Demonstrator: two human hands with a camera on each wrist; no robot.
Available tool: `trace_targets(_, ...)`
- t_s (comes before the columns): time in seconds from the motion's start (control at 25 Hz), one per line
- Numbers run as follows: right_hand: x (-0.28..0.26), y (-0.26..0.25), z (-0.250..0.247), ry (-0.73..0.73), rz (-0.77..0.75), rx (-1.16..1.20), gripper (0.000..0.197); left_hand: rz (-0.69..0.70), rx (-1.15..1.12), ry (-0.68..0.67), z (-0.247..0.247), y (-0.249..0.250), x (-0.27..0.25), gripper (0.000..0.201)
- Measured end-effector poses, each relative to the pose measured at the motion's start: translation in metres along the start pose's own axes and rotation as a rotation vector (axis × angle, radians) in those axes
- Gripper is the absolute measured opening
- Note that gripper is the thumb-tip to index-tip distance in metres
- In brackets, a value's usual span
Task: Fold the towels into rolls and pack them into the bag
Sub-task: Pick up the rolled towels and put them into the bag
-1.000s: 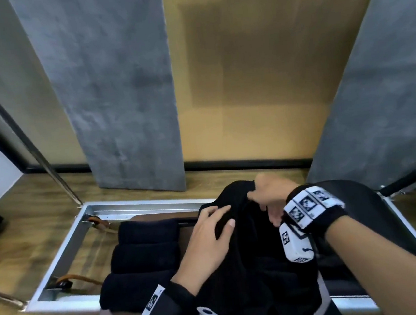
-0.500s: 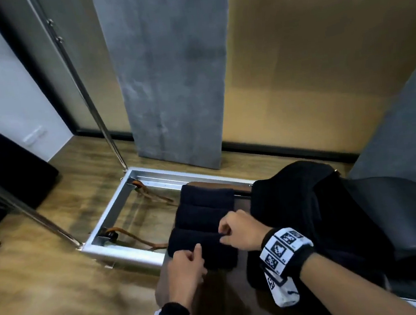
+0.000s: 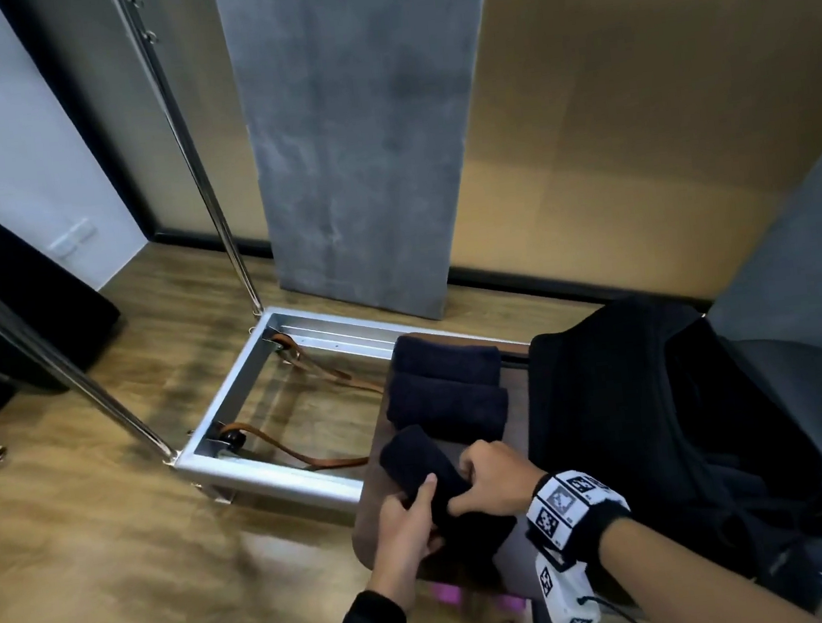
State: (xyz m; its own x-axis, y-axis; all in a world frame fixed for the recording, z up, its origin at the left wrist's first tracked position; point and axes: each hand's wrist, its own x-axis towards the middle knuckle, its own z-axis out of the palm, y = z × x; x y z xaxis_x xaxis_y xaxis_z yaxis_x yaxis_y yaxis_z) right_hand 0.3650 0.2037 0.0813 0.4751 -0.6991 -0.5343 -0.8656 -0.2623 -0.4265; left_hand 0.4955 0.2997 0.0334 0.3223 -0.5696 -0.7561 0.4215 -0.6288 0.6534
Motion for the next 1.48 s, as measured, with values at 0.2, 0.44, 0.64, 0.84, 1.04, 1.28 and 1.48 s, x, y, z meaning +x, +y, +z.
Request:
trace_targets(0.2,-0.021,-0.003,0.006,0.038,-0.01,0.36,0.05,0.058,-0.071,-0.072,0.008,0.003,-0.018,0.065)
trace_targets(0.44,-0.063,-0.008,-0.026,0.231,-0.075,0.732,0.071,0.229,-0.37,-0.251,0.029,0.029,-0.048,0.049)
trace_targets(0.64,-0.108,0.007,-0.081,0.237,-0.097,1.117,0.08,0.274,-0.415,-0.459,0.073,0.073,-0.086,0.059)
trace_targets(0.84,-0.155,0.039,-0.127,0.237,-0.18,1.182,0.056,0.298,-0.278,-0.731,0.137,0.1,-0.114,0.054)
trace_targets(1.04,-0.187,0.104,-0.16,0.498,-0.104,1.219,0.05,0.593,0.121,-0.772,0.216,0.115,-0.119,0.056)
trace_targets(1.28,-0.172,0.188,-0.166,0.607,0.377,0.708,0.073,1.098,1.215,-0.309,0.258,0.099,-0.084,0.04)
trace_targets(1.48,-0.139,0.212,-0.163,0.49,0.634,0.24,0.078,1.059,1.5,-0.253,0.279,0.092,-0.079,0.045)
